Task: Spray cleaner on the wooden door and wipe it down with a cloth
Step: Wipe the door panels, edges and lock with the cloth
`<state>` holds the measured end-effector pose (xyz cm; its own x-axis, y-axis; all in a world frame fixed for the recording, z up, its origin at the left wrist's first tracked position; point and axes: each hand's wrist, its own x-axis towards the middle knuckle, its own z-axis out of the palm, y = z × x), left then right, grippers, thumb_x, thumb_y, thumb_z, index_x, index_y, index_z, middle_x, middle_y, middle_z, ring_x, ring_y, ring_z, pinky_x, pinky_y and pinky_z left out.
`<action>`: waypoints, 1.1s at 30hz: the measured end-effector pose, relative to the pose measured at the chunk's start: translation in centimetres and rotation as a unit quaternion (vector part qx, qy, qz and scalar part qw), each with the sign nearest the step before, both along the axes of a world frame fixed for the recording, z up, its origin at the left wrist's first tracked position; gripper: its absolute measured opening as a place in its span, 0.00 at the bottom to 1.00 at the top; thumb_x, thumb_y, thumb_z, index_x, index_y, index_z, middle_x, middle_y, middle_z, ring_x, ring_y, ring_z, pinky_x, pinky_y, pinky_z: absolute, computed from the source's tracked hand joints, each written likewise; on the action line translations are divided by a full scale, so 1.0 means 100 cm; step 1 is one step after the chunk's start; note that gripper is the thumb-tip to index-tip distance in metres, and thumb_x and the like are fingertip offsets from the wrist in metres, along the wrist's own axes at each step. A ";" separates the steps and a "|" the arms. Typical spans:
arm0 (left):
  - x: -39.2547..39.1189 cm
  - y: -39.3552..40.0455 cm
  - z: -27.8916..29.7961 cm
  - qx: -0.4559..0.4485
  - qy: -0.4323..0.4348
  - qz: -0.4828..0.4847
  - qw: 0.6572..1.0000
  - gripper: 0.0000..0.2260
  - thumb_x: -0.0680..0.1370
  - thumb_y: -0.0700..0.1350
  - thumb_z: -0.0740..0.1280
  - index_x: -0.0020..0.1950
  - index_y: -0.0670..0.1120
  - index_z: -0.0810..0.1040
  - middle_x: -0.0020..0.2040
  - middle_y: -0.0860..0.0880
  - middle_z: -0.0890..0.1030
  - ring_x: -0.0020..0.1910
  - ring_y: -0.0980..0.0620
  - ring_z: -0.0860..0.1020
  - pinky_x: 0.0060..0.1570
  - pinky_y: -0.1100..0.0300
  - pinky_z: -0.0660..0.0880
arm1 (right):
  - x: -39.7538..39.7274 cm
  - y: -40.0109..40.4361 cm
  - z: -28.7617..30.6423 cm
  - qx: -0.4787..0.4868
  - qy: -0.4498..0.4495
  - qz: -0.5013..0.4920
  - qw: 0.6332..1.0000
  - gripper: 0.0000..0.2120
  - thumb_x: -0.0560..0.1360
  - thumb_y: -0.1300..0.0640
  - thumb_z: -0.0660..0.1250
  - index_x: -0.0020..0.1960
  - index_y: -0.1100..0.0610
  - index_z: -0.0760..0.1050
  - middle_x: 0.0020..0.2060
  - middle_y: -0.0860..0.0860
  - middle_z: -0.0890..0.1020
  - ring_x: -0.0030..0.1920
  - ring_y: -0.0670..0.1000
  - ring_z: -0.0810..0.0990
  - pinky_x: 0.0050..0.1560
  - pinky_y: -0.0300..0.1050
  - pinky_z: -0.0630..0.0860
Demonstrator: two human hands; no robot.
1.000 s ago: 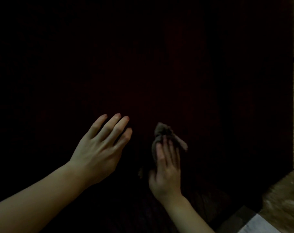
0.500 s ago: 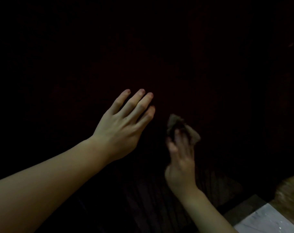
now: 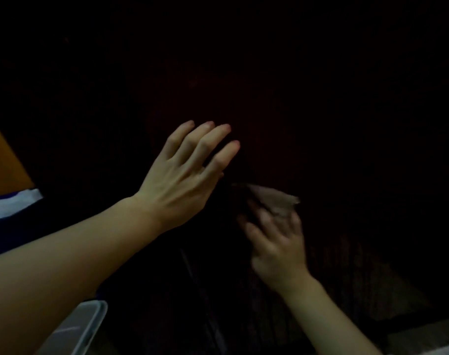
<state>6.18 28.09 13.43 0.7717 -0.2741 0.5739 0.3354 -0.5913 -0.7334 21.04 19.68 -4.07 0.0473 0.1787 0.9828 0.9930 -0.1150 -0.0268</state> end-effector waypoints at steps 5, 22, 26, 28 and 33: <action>-0.044 0.018 0.000 0.004 -0.005 0.046 0.999 0.24 0.79 0.50 0.59 0.71 0.43 0.60 0.70 0.40 0.61 0.71 0.39 0.61 0.72 0.41 0.56 | 0.020 -0.006 0.013 0.112 0.164 -0.073 0.977 0.24 0.68 0.67 0.59 0.64 0.57 0.69 0.68 0.59 0.68 0.68 0.64 0.67 0.68 0.66 0.63; -0.075 0.030 -0.002 0.029 0.043 0.084 0.995 0.27 0.76 0.54 0.63 0.71 0.41 0.64 0.73 0.39 0.60 0.73 0.38 0.59 0.72 0.41 0.56 | -0.047 0.027 -0.020 0.009 0.049 -0.005 0.999 0.27 0.68 0.58 0.62 0.68 0.53 0.68 0.70 0.54 0.71 0.65 0.58 0.70 0.69 0.55 0.60; -0.054 0.023 -0.015 0.052 0.089 0.059 0.993 0.28 0.74 0.58 0.65 0.68 0.41 0.67 0.70 0.39 0.62 0.72 0.38 0.60 0.72 0.39 0.54 | -0.051 0.027 -0.014 0.036 0.121 -0.034 0.991 0.27 0.71 0.60 0.60 0.70 0.55 0.66 0.70 0.59 0.70 0.71 0.62 0.64 0.73 0.62 0.53; -0.043 0.020 -0.025 0.054 0.115 0.050 0.991 0.32 0.71 0.59 0.66 0.68 0.41 0.67 0.70 0.39 0.62 0.72 0.38 0.60 0.72 0.39 0.53 | -0.063 0.030 -0.027 -0.010 0.034 0.006 0.999 0.23 0.73 0.59 0.59 0.67 0.52 0.70 0.66 0.55 0.76 0.66 0.60 0.69 0.71 0.59 0.57; -0.033 0.016 -0.061 0.057 0.169 0.029 0.984 0.34 0.68 0.60 0.67 0.68 0.42 0.68 0.71 0.39 0.63 0.73 0.38 0.59 0.73 0.38 0.52 | -0.031 0.012 -0.064 -0.082 -0.072 0.008 0.994 0.21 0.77 0.58 0.56 0.67 0.48 0.74 0.69 0.49 0.72 0.63 0.55 0.73 0.66 0.55 0.65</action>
